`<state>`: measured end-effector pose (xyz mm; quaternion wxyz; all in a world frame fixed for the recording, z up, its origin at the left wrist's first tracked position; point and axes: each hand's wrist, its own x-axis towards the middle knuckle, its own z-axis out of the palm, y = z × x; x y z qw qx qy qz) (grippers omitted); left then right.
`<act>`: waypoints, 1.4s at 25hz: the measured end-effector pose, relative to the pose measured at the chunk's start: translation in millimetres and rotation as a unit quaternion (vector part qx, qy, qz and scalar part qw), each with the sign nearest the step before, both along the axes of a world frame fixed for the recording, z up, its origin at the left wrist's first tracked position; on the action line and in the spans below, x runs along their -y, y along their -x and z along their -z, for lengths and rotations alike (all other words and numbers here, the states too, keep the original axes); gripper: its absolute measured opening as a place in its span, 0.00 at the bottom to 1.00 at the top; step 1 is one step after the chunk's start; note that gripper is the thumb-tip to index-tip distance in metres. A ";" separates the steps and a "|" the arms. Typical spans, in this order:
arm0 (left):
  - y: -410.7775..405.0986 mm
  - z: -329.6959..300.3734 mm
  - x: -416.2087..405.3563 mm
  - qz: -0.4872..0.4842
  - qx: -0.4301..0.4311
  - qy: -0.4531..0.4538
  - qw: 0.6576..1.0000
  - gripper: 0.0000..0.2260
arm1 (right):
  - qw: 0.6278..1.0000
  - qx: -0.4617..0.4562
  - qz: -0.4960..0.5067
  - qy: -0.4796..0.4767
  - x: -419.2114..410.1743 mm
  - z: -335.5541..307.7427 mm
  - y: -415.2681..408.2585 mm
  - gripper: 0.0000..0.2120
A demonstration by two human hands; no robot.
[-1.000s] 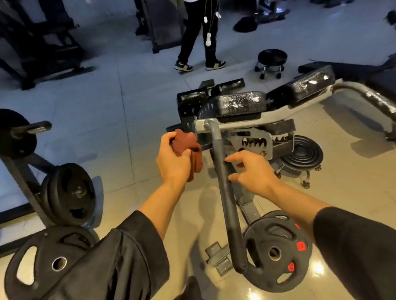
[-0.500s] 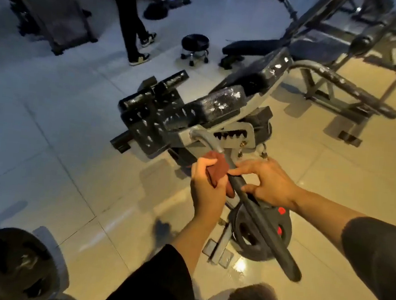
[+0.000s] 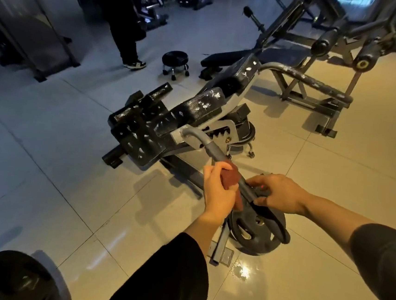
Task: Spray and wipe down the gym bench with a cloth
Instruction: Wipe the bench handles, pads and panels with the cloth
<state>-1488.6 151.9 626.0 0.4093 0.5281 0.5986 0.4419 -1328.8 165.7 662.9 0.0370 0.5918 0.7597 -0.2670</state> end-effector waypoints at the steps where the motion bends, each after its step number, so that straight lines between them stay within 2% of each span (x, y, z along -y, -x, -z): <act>1: -2.0 -0.8 0.6 -0.031 0.003 0.000 1.000 0.21 | 1.000 0.004 -0.007 0.010 8.6 1.3 -4.8 0.28; 3: -3.3 -3.8 -6.7 -0.127 0.009 -0.003 0.992 0.19 | 1.000 -0.004 -0.016 0.019 24.0 5.1 -13.3 0.29; 5: -6.4 -7.4 -11.0 -0.153 -0.019 -0.002 0.988 0.17 | 0.999 -0.020 -0.023 0.019 34.3 7.7 -19.6 0.30; 8: -28.4 -3.3 7.9 -0.112 -0.060 0.006 0.992 0.16 | 0.999 -0.028 -0.020 0.029 49.2 11.5 -31.3 0.29; 12: -61.7 17.2 56.5 -0.039 -0.035 0.011 0.999 0.19 | 0.998 -0.030 -0.019 0.057 69.5 16.9 -49.6 0.27; 17: -71.3 22.8 72.3 -0.118 -0.009 -0.005 0.993 0.18 | 0.995 -0.064 -0.033 0.070 81.1 25.7 -60.3 0.31; 21: -86.9 33.2 91.3 -0.089 0.012 0.033 0.995 0.21 | 0.986 -0.140 0.003 0.091 82.8 31.0 -67.3 0.33; 24: -93.9 45.2 113.6 -0.046 0.012 0.063 0.997 0.20 | 0.980 -0.164 0.000 0.109 83.4 36.3 -72.5 0.32; 29: -94.5 39.4 103.0 -0.147 0.012 0.038 0.988 0.19 | 0.980 -0.165 0.000 0.116 77.8 41.8 -76.9 0.32; 32: -107.8 40.3 107.7 -0.119 0.003 0.060 0.991 0.19 | 0.975 -0.184 0.000 0.124 75.8 40.6 -78.7 0.30; 35: -106.3 47.8 117.5 -0.081 -0.002 0.086 0.993 0.19 | 0.980 -0.155 -0.002 0.127 69.9 44.8 -82.7 0.29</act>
